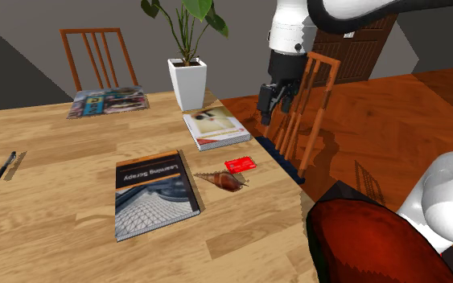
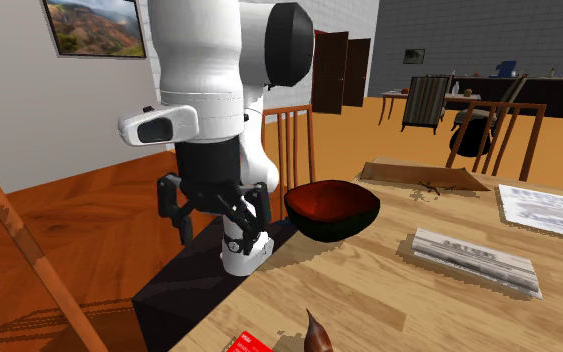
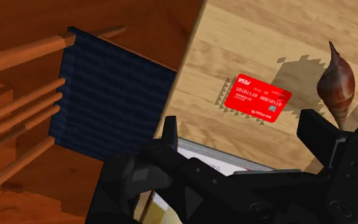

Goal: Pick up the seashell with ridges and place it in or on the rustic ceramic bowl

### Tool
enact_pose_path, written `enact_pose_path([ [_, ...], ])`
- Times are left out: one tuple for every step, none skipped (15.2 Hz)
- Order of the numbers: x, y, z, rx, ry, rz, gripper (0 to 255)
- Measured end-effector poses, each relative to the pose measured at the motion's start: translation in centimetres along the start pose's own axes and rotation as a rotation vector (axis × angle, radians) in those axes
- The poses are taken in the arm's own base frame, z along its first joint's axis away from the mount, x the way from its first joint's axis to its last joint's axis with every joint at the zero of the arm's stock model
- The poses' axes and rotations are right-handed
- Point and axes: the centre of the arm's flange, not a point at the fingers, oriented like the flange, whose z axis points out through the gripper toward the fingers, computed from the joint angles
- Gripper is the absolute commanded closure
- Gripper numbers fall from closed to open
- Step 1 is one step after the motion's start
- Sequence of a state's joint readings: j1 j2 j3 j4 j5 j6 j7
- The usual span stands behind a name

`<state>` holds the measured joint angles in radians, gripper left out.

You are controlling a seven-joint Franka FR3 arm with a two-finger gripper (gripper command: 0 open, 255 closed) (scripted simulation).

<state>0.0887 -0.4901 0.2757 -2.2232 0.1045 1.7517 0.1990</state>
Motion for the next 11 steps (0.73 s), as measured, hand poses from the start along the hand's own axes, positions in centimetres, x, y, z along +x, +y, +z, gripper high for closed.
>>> enact_pose_path([
  [0.3,-1.1,0.7,-0.001,-0.009,-0.008,0],
  [1.0,-2.1,1.1,-0.001,-0.017,-0.016,0],
  [1.3,-3.4,2.1,-0.002,-0.026,-0.024,0],
  [1.7,-4.6,2.7,-0.002,-0.034,-0.032,0],
  [2.3,-5.9,3.3,-0.003,-0.042,-0.040,0],
  [2.7,-7.0,3.8,-0.003,-0.050,-0.048,0],
  [3.0,-8.0,4.7,-0.004,-0.059,-0.056,0],
  [3.3,-9.0,5.4,-0.005,-0.067,-0.064,0],
  [3.7,-10.0,5.9,-0.006,-0.075,-0.072,0],
  [4.3,-11.3,6.4,-0.006,-0.083,-0.081,0],
  [4.7,-12.6,7.1,-0.007,-0.091,-0.088,0],
])
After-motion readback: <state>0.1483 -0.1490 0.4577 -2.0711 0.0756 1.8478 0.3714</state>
